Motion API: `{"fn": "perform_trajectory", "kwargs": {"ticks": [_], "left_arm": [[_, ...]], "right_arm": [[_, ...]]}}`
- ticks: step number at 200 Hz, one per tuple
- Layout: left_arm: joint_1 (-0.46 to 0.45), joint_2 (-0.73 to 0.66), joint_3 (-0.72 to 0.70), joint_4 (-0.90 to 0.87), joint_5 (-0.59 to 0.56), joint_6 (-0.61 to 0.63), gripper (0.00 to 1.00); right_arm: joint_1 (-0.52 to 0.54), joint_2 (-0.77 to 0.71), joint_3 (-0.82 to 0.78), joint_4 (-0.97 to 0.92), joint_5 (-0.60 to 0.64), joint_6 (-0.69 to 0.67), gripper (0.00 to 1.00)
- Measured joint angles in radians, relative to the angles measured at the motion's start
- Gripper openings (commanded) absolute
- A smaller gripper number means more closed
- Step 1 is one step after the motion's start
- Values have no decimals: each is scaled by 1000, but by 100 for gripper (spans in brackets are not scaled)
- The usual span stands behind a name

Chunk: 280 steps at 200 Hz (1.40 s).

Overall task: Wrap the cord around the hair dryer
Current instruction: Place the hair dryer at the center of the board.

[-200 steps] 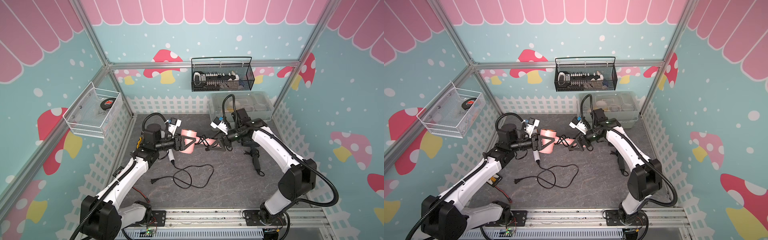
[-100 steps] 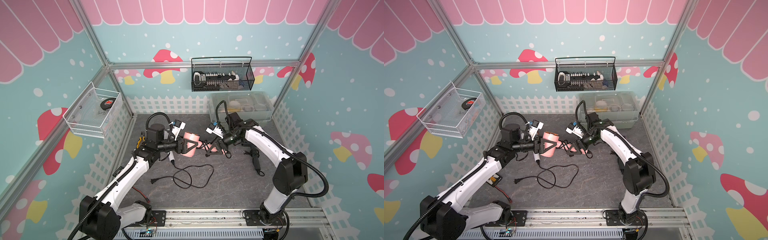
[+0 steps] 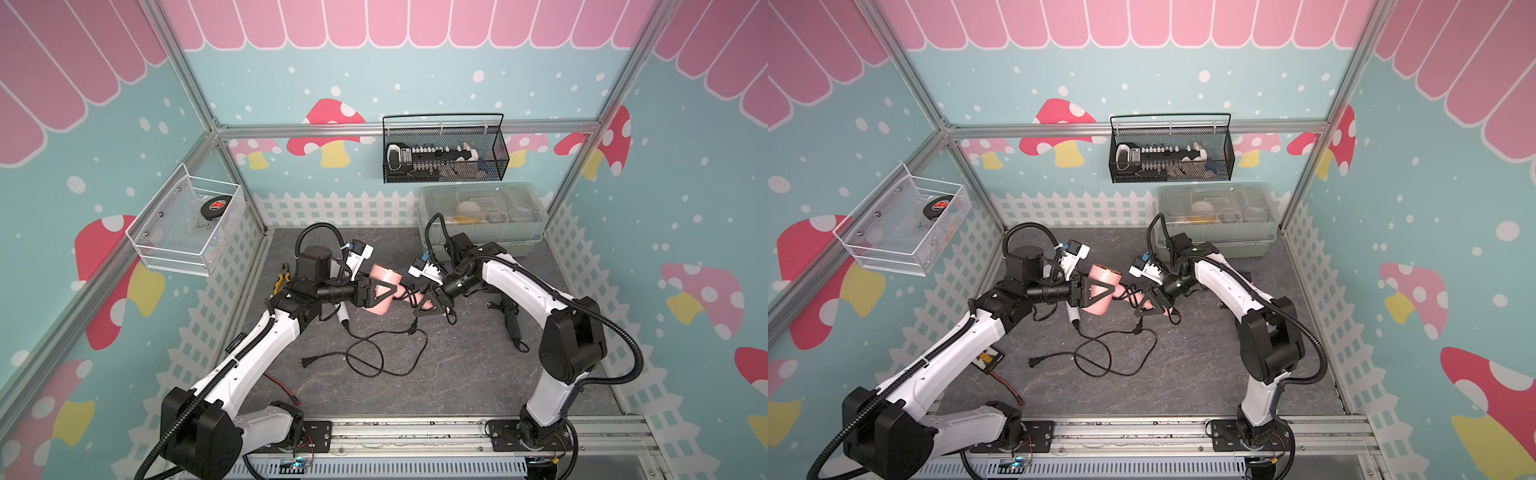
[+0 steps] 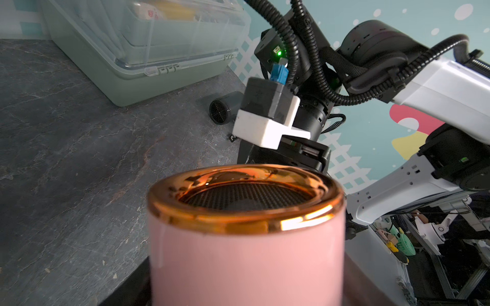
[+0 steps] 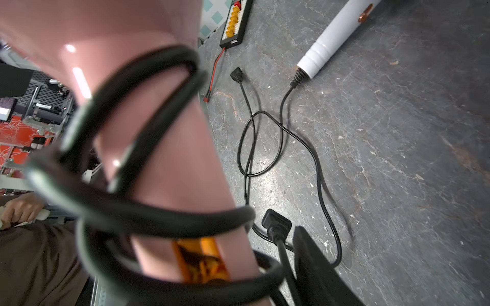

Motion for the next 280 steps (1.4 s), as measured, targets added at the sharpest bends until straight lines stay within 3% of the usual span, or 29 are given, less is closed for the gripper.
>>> {"fn": "perform_trajectory", "kwargs": {"ticks": [14,29,74,91,122,134,150,157,172,193,256,280], "left_arm": [[-6,3,2,0,-5,3,0],[-3,19,8,0,-24,4,0],[-35,92,61,-10,-73,46,0],[-47,112,67,-8,-88,49,0],[-61,144,94,-6,-112,58,0],[-66,156,106,-5,-122,60,7],[-74,174,123,-2,-136,60,30],[-79,183,132,0,-143,59,54],[-89,208,151,13,-161,55,84],[-106,231,167,52,-192,24,98],[-135,231,189,138,-240,-37,99],[-135,231,189,152,-247,-50,99]], "right_arm": [[-1,3,-1,-3,-1,-3,38],[4,-2,-7,-12,-19,-71,26],[-15,-25,-85,43,-21,-21,5],[-26,-40,-126,84,-24,5,0],[-43,-66,-179,160,-31,56,0],[-53,-82,-204,201,-35,84,0],[-67,-109,-248,265,-44,127,0],[-74,-122,-270,297,-48,149,0],[-94,-152,-323,377,-58,201,0],[-128,-181,-396,486,-62,300,0],[-340,-182,-660,819,129,657,0],[-365,-167,-725,925,196,744,0]]}}
